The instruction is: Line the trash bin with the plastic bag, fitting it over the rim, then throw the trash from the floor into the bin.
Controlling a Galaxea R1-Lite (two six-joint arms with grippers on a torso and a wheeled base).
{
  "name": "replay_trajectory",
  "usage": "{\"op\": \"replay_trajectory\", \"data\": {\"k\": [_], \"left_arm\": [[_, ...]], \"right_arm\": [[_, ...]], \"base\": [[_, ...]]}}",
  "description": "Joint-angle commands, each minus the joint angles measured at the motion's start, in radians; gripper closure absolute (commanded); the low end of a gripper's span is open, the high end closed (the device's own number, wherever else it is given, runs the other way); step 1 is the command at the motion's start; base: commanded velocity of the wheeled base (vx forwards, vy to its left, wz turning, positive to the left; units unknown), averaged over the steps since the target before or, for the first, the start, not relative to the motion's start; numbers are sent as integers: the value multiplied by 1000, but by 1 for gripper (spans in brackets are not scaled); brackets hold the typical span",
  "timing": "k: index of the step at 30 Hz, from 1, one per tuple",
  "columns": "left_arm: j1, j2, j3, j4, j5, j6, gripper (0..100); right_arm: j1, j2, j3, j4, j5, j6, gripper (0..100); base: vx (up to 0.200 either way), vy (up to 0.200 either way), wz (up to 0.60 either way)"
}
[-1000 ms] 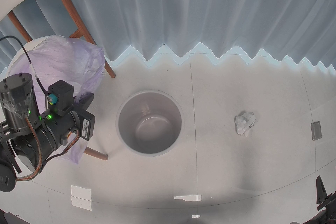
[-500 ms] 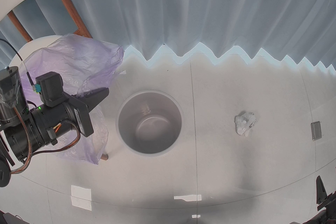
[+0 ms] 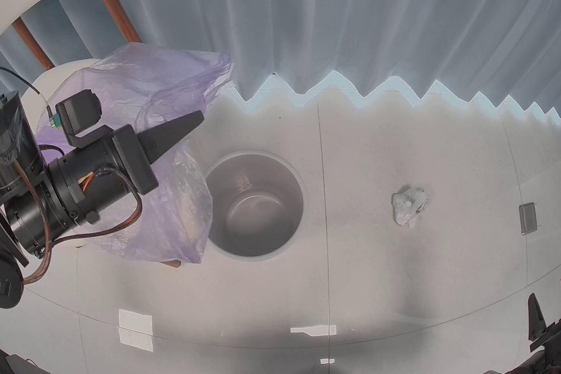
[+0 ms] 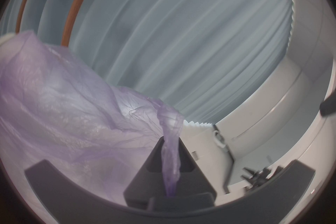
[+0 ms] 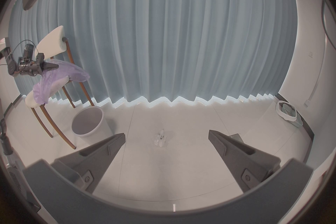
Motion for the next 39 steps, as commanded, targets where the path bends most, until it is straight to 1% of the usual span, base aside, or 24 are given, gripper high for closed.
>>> {"op": "replay_trajectory", "data": {"k": [1,2,3,6,7,9,11,12,13,14,15,16,17,19,21,25,28,30,32,33,34,37,39], "left_arm": [[-70,-2,-31,-10,-40,-170,100],[-70,-2,-31,-10,-40,-170,100],[-82,-4,-38,-11,-63,-219,100],[-84,-5,-46,-15,-132,-281,100],[-81,-10,-47,-25,-195,-319,100],[-76,-15,-47,-48,-283,-364,100],[-76,-11,-41,-80,-342,-425,100],[-79,-10,-40,-97,-352,-460,100],[-82,-8,-40,-120,-353,-508,100],[-82,-8,-40,-120,-353,-508,100],[-81,-1,-43,-168,-358,-603,100],[-81,-1,-43,-168,-358,-603,100],[-75,28,-47,-229,-359,-684,100],[-62,68,-44,-308,-359,-736,100],[-49,107,-41,-378,-358,-758,100],[-39,202,-40,-510,-361,-762,100],[-47,246,-41,-579,-361,-767,100],[-72,271,-35,-640,-362,-796,100],[-99,274,-41,-674,-361,-845,100],[-99,274,-41,-674,-361,-845,100],[-127,272,-44,-708,-362,-907,100],[-144,278,-54,-706,-361,-920,100],[-135,292,-55,-706,-361,-920,100]], "right_arm": [[0,-17,18,0,0,0,0],[0,-17,18,0,0,0,0],[0,-17,18,0,0,0,0],[0,-17,18,0,0,0,0],[0,-17,18,0,0,0,0],[0,-17,18,0,0,0,0],[0,-17,18,0,0,0,0],[0,-17,18,0,0,0,0],[0,-17,18,0,0,0,0],[0,-17,18,0,0,0,0],[0,-17,18,0,0,0,0],[0,-17,18,0,0,0,0],[0,-17,18,0,0,0,0],[0,-17,18,0,0,0,0],[0,-17,18,0,0,0,0],[0,-17,18,0,0,0,0],[0,-17,18,0,0,0,0],[0,-17,18,0,0,0,0],[0,-17,18,0,0,0,0],[0,-17,18,0,0,0,0],[0,-17,18,0,0,0,0],[0,-17,18,0,0,0,0],[0,-17,18,0,0,0,0]], "base": [[0,0,0],[0,0,0],[0,0,0],[0,0,0],[0,0,0],[0,0,0],[0,0,0],[0,0,0],[0,0,0],[0,0,0],[0,0,0],[0,0,0],[0,0,0],[0,0,0],[0,0,0],[0,0,0],[0,0,0],[0,0,0],[0,0,0],[0,0,0],[0,0,0],[0,0,0],[0,0,0]]}}
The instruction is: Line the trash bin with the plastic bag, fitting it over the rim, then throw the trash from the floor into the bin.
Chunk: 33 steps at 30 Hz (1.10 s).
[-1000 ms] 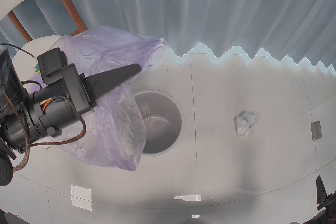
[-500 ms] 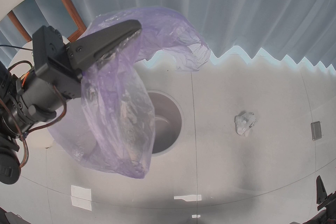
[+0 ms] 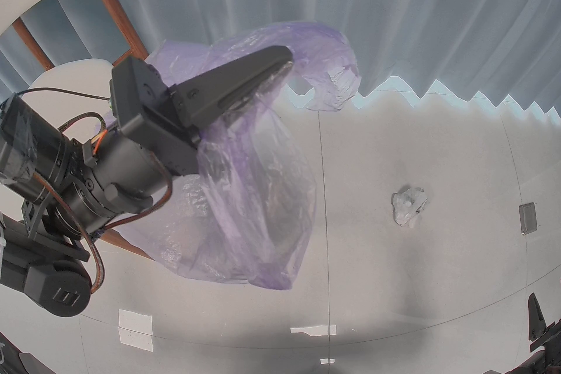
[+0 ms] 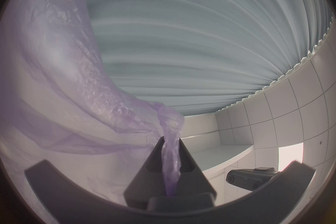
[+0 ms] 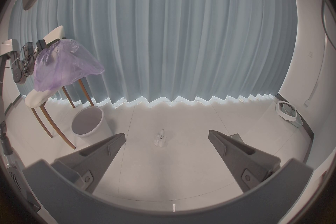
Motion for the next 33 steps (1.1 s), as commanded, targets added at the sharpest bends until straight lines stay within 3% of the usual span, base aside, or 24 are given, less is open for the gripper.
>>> {"op": "replay_trajectory", "data": {"k": [1,13,20,23,25,33], "left_arm": [[-6,46,-10,-3,1,-3,100],[14,81,-40,-3,1,0,100],[149,92,24,-3,-5,12,100],[184,98,47,-3,-32,31,100],[248,123,87,-5,-90,74,100],[294,118,139,-5,-130,138,100]], "right_arm": [[0,-17,18,-1,0,0,0],[0,-17,18,-1,0,0,0],[0,-17,18,-1,0,0,0],[0,-17,18,-1,0,0,0],[0,-17,18,-1,0,0,0],[0,-17,18,-1,0,0,0]], "base": [[0,0,0],[0,0,0],[0,0,0],[0,0,0],[0,0,0],[0,0,0]]}}
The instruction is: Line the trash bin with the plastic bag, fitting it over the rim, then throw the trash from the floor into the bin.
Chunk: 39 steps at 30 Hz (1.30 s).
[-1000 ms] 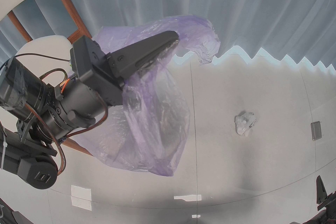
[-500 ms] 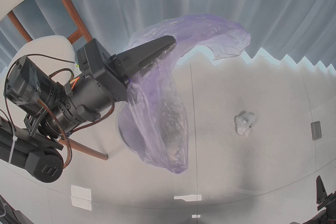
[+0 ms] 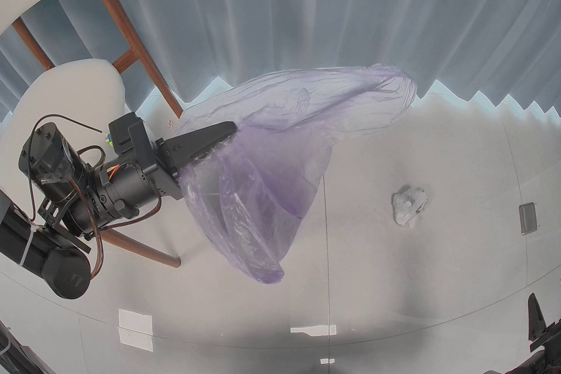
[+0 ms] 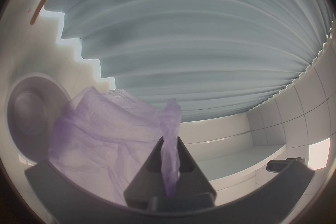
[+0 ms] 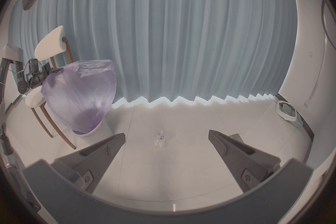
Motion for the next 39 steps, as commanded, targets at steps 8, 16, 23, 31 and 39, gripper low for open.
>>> {"op": "replay_trajectory", "data": {"k": [8,16,23,31,39], "left_arm": [[43,-69,118,0,-25,194,100],[132,-83,200,0,-25,383,100],[190,-112,193,0,-27,400,100],[238,-126,190,0,-27,432,100],[123,-122,210,59,-21,601,100]], "right_arm": [[0,-17,18,0,0,0,0],[0,-17,18,-2,0,0,0],[0,-17,18,0,0,0,0],[0,-17,18,-2,0,0,0],[0,-17,18,-2,0,0,0]], "base": [[0,0,0],[0,0,0],[0,0,0],[0,0,0],[0,0,0]]}}
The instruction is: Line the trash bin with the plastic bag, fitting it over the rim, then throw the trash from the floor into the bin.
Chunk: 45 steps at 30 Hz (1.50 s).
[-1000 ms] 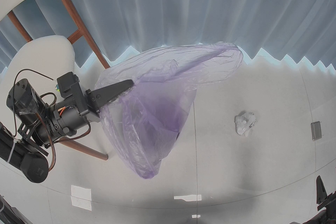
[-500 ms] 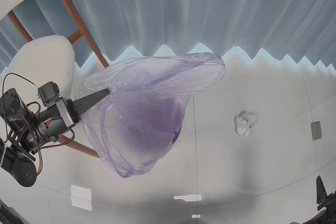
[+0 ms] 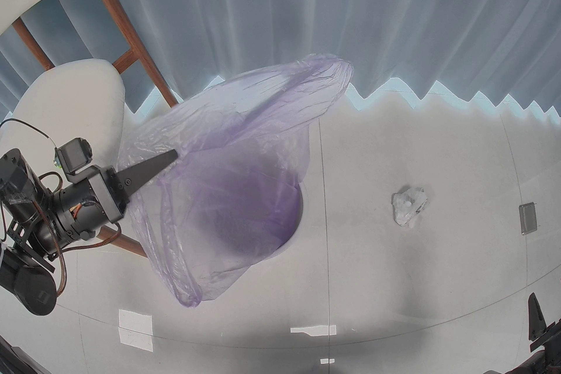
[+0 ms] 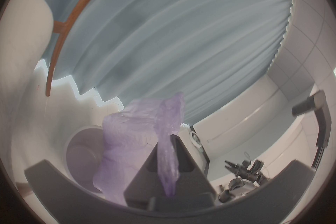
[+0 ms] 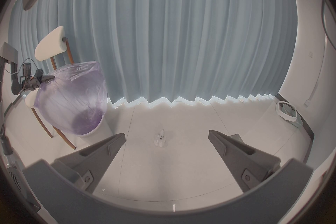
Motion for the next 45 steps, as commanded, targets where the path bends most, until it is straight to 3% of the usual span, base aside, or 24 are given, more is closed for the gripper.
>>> {"op": "replay_trajectory", "data": {"k": [1,3,5,6,8,18,23,28,36,40,43,45], "left_arm": [[-66,20,-7,50,8,121,100],[-88,35,-19,79,51,202,100],[-95,38,-21,89,80,217,100],[-144,38,-28,116,229,233,100],[-180,34,-36,133,312,233,100],[-220,28,-34,221,324,262,100],[-221,22,-119,400,324,340,100],[-220,12,-185,538,329,358,100],[-209,-26,-176,549,370,363,100],[-209,-26,-154,537,373,369,100],[-209,-29,-150,535,372,371,100],[-207,-29,-148,534,372,381,100]], "right_arm": [[0,-17,18,1,0,0,0],[0,-17,18,3,0,0,0],[0,-17,18,3,0,0,0],[1,-17,15,18,2,0,0],[0,-17,18,6,0,0,0],[0,-17,18,4,0,0,0],[0,-17,18,4,20,0,0],[1,-17,18,7,35,-6,0],[1,-17,18,0,40,-11,0],[33,111,-42,-197,75,-5,0],[83,186,-50,-204,84,23,0],[149,331,-61,-200,84,181,0]], "base": [[0,0,0],[0,0,0],[0,0,0],[0,0,0],[0,0,0],[0,0,0],[0,0,0],[0,0,0],[0,0,0],[0,0,0],[0,0,0],[0,0,0]]}}
